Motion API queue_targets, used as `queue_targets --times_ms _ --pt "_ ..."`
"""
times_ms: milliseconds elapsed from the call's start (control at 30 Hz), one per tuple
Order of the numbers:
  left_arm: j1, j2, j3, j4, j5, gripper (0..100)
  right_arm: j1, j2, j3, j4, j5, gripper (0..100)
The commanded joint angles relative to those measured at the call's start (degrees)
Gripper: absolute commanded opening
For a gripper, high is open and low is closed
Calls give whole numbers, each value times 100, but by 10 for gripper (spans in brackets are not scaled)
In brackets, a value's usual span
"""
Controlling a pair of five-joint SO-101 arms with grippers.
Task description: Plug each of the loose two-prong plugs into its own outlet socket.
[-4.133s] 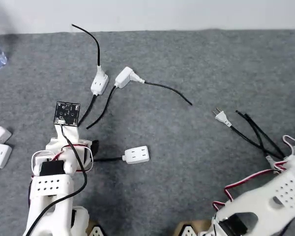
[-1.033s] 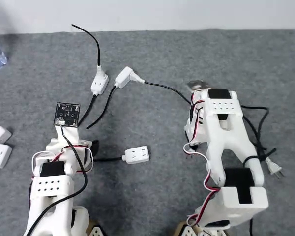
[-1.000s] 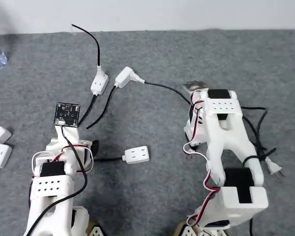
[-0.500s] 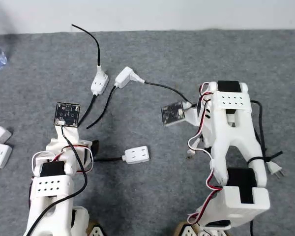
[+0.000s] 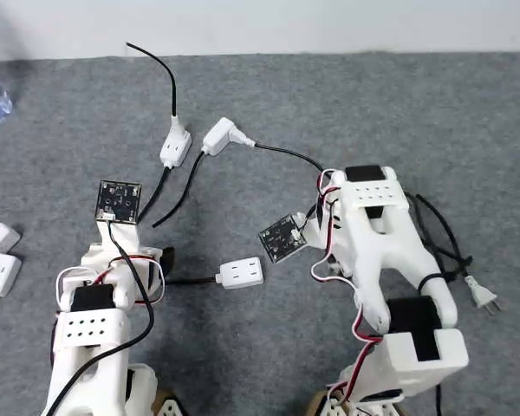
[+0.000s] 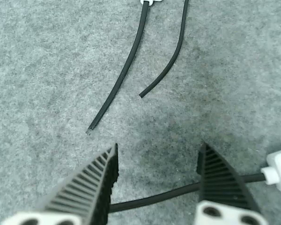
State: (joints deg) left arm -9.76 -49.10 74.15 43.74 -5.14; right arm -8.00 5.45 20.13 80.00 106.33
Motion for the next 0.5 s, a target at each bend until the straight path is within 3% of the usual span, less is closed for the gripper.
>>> queue_targets --times_ms 0,200,467 --pt "-18 -105 -22 -105 9 258 13 -233 44 -391 79 126" --pt "-18 -105 -22 -105 9 258 171 400 193 -1191 44 126" --pt "-9 -79 -22 -114 9 258 189 954 -325 -1235 35 72"
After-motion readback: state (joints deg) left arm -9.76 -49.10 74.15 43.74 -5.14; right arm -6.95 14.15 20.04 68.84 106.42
